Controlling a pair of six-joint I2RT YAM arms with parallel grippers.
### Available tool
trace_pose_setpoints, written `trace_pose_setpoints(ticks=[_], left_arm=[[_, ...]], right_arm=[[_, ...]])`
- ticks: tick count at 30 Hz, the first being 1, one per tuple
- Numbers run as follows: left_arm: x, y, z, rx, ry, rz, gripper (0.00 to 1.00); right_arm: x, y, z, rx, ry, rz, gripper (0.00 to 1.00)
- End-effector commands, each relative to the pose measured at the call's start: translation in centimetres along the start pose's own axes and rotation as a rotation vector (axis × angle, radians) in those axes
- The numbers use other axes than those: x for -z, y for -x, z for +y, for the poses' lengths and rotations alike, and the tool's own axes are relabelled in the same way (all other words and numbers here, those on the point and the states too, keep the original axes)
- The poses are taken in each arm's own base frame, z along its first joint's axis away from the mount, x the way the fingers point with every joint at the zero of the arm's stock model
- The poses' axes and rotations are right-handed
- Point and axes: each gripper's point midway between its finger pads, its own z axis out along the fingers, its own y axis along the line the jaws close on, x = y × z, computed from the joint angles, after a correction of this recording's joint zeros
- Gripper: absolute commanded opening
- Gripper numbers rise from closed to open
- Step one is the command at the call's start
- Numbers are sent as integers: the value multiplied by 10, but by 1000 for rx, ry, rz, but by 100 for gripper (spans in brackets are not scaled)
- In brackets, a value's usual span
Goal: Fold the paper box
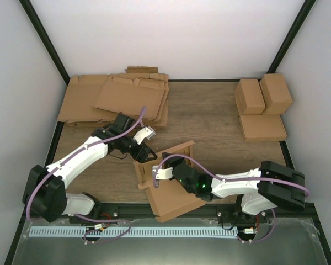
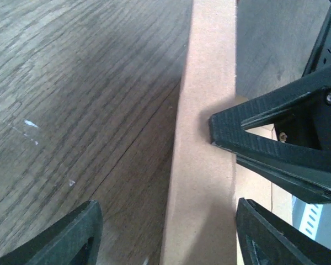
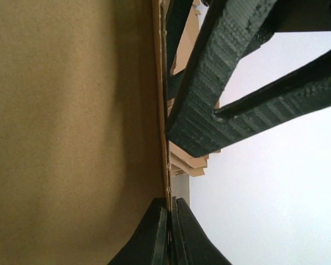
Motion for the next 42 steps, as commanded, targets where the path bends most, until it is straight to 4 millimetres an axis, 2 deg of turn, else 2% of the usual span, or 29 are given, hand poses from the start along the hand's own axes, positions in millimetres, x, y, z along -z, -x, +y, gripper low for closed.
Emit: trace_pose_setpoints(ticks=[1, 5, 8, 14, 18, 28, 30, 36, 39, 42], left_arm=[[3, 7, -6, -39, -23, -8, 64], [1, 6, -9, -42, -41, -5, 56], [0, 6, -12, -42, -56, 0, 54], [-3, 6, -18, -42, -79, 11, 67], [-3, 5, -21, -45, -94, 13, 70], [-11, 6, -22, -37, -109, 45, 44], [-10, 8, -23, -44, -112, 44, 41], [-4, 12, -25, -69, -97, 23, 39], [-3, 12, -24, -74, -81, 20, 39], [-1, 15, -24, -79, -74, 13, 39]], right_arm=[[2, 7, -10, -27, -23, -19, 2], [2, 7, -10, -24, -22, -15, 2], [2, 7, -11, -24, -24, -14, 2], [1, 8, -11, -23, -22, -14, 2], [0, 9, -11, -23, -20, -13, 2], [1, 8, -12, -36, -19, -11, 5], [1, 8, -12, -37, -20, -11, 7], [6, 16, -24, -127, -18, -49, 20], [15, 21, -35, -197, -26, -95, 34], [24, 24, -43, -290, -7, -139, 53]])
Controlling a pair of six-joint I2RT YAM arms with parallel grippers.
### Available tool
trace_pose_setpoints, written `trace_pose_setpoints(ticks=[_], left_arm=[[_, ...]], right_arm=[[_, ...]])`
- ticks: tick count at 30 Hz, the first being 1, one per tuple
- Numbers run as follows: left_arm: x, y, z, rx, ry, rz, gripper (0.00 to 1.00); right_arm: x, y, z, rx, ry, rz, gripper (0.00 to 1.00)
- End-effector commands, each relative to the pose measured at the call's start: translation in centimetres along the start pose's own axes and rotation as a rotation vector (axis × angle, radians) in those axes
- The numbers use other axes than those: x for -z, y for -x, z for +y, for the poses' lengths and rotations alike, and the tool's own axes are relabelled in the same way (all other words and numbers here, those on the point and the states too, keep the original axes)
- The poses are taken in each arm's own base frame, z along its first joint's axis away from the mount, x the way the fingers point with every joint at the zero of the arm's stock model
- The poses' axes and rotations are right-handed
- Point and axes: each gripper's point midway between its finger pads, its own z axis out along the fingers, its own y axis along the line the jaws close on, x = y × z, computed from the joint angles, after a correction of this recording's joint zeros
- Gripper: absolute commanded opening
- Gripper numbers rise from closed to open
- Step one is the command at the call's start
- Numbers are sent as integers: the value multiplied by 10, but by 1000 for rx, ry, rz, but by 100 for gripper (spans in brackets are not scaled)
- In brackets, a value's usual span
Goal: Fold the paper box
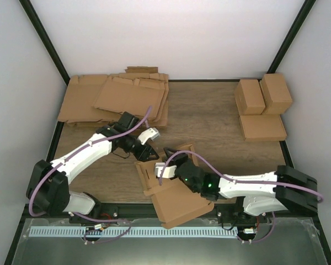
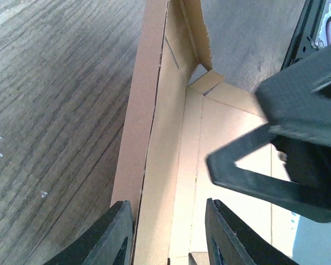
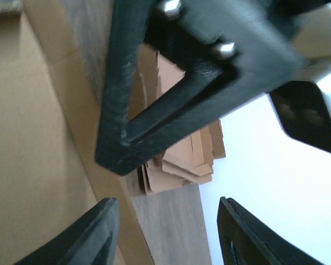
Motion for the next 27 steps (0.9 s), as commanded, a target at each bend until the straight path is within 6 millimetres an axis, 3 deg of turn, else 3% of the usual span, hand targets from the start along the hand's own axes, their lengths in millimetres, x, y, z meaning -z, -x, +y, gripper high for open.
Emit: trace_pose_setpoints(ticks=[1, 5, 7, 8, 13, 18, 23, 27], left_arm=[[10, 14, -7, -59, 6, -43, 39], [10, 14, -7, -59, 9, -45, 39], [11, 15, -7, -61, 11, -49, 39], [11, 15, -8, -61, 11, -51, 39], [12, 17, -8, -66, 16, -60, 40], [17, 29, 21, -67, 190, -96, 58], [16, 43, 50, -42, 319, -125, 69], [7, 53, 73, 110, 377, -160, 74]], right_arm=[[13, 24, -27, -209, 2, -106, 56], [31, 26, -44, -484, 50, -174, 71], [40, 23, -49, -655, 101, -206, 94], [44, 22, -50, -743, 137, -217, 99], [67, 10, -49, -1182, 238, -171, 100], [77, -32, -20, -1647, 228, 104, 100], [78, -27, 25, -1776, 402, 300, 100], [71, -28, 55, -1809, 460, 471, 88]])
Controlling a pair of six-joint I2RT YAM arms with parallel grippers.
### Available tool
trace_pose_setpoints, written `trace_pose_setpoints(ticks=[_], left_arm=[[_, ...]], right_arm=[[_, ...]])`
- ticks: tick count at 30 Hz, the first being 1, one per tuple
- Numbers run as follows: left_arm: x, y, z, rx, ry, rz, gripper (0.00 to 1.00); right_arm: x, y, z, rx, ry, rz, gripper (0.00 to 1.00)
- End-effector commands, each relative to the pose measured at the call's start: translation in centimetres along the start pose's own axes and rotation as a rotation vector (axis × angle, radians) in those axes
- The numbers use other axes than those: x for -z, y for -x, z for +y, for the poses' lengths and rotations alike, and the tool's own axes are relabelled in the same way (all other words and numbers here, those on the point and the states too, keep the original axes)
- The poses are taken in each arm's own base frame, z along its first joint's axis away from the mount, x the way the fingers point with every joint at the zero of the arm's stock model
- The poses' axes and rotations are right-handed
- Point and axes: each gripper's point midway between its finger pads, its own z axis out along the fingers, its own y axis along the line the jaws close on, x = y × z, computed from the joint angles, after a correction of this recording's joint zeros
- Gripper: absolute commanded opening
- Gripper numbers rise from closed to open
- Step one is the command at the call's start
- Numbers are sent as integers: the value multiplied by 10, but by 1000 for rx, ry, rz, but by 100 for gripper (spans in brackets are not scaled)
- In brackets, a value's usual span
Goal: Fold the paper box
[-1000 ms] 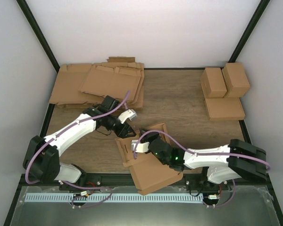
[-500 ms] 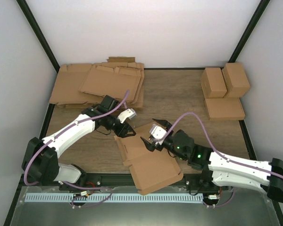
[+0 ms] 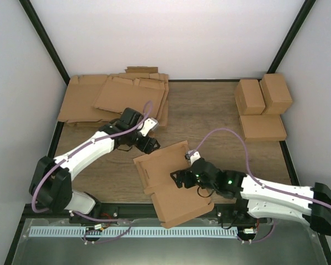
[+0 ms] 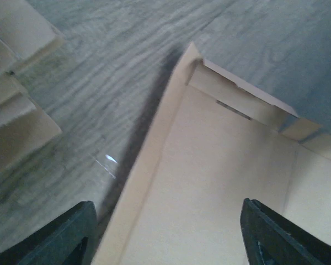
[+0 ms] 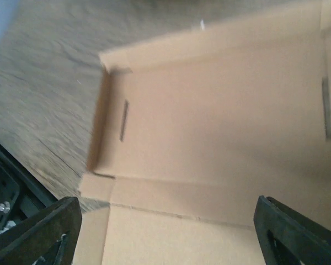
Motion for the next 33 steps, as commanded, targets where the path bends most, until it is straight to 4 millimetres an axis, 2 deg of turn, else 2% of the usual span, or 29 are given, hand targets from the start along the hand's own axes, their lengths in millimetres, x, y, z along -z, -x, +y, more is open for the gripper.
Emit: trace_pose_setpoints(ticks=[1, 2, 3, 6, 8, 9, 13, 16, 19, 22, 28, 33], left_arm=[[-15, 26, 26, 145, 103, -82, 83], [-17, 28, 31, 173, 121, -103, 97], [-17, 30, 38, 206, 158, -128, 100], [-17, 33, 56, 299, 240, -155, 100], [-16, 28, 79, 416, 348, -130, 100], [-19, 23, 84, 424, 345, -105, 100], [-37, 17, 69, 344, 218, -77, 99], [-51, 8, 59, 308, 144, -41, 93], [-65, 1, 51, 281, 95, -17, 86], [-75, -2, 46, 246, 86, -2, 84], [-87, -6, 56, 197, 123, 23, 83], [-101, -10, 48, 187, 53, 62, 82]], right_arm=[[-11, -23, 2, -217, -50, 164, 86], [-14, -26, 3, -226, -51, 183, 85], [-16, -30, 2, -240, -57, 198, 83], [-17, -37, 3, -273, -41, 224, 80], [-16, -41, 4, -286, -21, 231, 77], [-15, -43, 3, -297, -20, 230, 74], [-14, -54, 2, -309, 9, 257, 59], [-16, -66, -1, -315, 4, 297, 44], [-19, -75, -3, -320, 13, 333, 23], [-21, -83, -8, -339, 32, 367, 2], [-24, -90, -16, -394, 90, 398, 1], [-26, -94, -28, -417, 71, 398, 1]])
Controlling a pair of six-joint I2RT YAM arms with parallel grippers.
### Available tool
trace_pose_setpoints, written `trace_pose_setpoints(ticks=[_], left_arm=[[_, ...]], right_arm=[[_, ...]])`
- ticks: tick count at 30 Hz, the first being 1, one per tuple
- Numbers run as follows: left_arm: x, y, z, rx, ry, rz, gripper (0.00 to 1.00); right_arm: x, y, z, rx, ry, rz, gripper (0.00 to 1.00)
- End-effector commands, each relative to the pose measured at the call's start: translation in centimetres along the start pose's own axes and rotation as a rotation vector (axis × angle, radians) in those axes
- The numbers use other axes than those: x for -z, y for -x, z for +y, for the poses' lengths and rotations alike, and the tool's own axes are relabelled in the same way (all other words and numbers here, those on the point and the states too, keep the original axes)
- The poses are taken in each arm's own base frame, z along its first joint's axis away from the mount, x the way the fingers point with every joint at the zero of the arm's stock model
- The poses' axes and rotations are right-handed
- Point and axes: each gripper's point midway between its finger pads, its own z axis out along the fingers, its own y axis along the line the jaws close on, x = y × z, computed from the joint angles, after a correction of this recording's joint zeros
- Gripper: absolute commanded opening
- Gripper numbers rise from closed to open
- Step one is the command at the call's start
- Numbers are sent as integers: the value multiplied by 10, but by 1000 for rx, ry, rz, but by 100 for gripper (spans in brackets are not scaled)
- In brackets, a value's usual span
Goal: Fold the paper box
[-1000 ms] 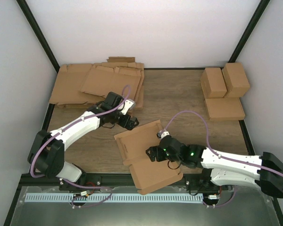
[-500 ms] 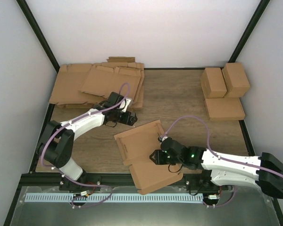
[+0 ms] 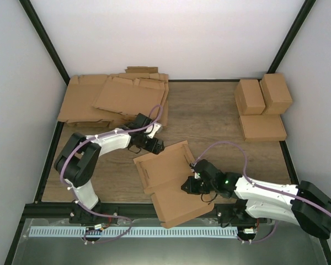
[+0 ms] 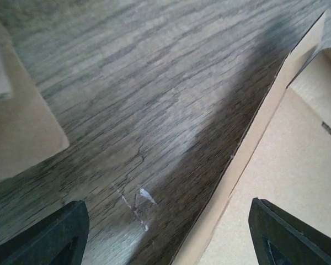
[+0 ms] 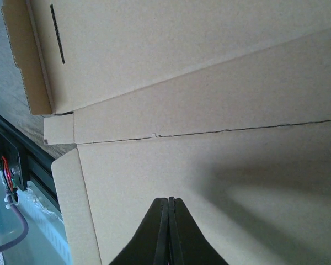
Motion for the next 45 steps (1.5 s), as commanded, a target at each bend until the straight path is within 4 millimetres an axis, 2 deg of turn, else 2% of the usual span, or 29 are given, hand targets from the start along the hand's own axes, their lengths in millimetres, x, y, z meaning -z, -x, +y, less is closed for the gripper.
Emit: trace_pose_setpoints(ticks=[1, 8, 14, 19, 26, 29, 31, 34, 40, 45], left_arm=[[-10, 6, -10, -48, -67, 7, 81], [-28, -14, -26, -68, -157, 96, 64], [-30, -21, -27, -91, -94, 128, 49], [-27, -25, -34, -141, -20, 130, 41], [-2, -11, -42, -237, 188, 59, 34], [14, -3, -43, -260, 251, 24, 24], [23, 2, -42, -262, 282, 0, 13], [32, 4, -39, -264, 339, -12, 8], [47, 7, -46, -323, 421, -33, 4], [72, 20, -49, -384, 571, -85, 4]], right_arm=[[-2, 2, 3, 1, 35, 8, 1], [-13, 0, -16, -27, -36, 17, 1], [-17, 2, -24, -33, -84, 14, 1], [-19, 4, -26, -32, -99, 8, 1], [-20, 13, -24, -22, -113, -16, 1], [-20, 18, -23, -17, -119, -26, 1], [-21, 21, -23, -18, -116, -31, 1], [-21, 26, -24, -27, -109, -45, 1], [-22, 41, -15, -12, -76, -81, 1], [-28, 52, -2, 24, -47, -88, 1]])
